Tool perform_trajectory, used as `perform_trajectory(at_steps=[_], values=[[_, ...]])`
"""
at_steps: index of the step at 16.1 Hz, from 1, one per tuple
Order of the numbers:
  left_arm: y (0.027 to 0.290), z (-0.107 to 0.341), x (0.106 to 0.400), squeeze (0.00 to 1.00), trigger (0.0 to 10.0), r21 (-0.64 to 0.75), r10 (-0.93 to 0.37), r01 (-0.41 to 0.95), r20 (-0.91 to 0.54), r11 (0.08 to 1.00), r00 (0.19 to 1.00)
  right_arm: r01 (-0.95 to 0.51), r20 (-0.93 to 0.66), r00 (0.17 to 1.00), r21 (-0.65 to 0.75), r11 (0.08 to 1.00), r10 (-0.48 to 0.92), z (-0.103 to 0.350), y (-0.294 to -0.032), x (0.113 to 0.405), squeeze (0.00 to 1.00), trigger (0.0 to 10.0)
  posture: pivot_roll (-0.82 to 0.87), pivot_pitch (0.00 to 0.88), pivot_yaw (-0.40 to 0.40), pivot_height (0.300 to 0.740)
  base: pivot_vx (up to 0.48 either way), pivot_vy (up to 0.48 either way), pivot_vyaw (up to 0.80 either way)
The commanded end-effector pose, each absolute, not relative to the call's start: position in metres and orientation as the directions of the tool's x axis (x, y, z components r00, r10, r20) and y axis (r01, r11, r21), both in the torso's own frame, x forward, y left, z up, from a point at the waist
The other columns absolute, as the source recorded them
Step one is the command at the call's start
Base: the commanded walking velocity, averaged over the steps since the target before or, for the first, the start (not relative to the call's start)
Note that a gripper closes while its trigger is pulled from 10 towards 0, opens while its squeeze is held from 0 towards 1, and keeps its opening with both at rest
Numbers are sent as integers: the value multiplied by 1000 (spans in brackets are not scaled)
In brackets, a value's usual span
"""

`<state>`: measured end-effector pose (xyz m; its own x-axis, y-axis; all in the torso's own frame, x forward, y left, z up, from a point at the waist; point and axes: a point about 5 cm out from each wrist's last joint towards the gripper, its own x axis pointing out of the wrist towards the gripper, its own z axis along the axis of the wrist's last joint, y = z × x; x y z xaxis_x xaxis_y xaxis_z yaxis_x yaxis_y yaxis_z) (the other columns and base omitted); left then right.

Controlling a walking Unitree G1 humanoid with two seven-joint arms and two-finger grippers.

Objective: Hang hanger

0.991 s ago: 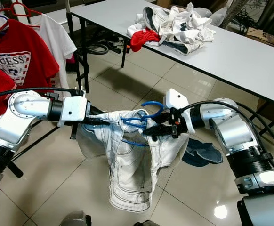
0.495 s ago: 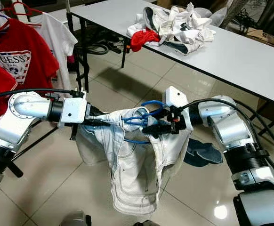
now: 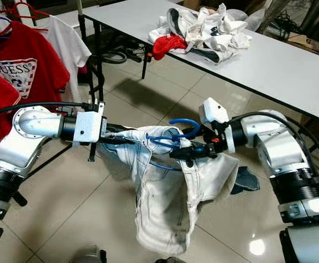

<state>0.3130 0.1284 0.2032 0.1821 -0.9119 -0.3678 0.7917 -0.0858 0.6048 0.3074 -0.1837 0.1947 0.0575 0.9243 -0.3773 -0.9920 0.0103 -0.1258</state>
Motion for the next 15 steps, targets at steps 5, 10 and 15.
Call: perform_trajectory(at_steps=[5, 10, 15], values=[[132, 224, 315, 0, 0, 683, -932, 729, -293, -49, 213, -991, -381, 112, -115, 73, 918, 209, -204, 303, 1000, 10000, 80, 0, -114, 740, 0, 0, 0], [130, 221, 316, 0, 0, 679, -931, 732, -299, -52, 212, -987, -297, 118, -143, 78, 948, 221, -182, 298, 1000, 10000, 78, 0, -110, 740, 0, 0, 0], [130, 220, 316, 0, 0, 680, -928, 730, -307, -60, 210, -985, -413, 157, -132, 112, 897, 224, -209, 298, 1000, 10000, 74, 0, -112, 740, 0, 0, 0]])
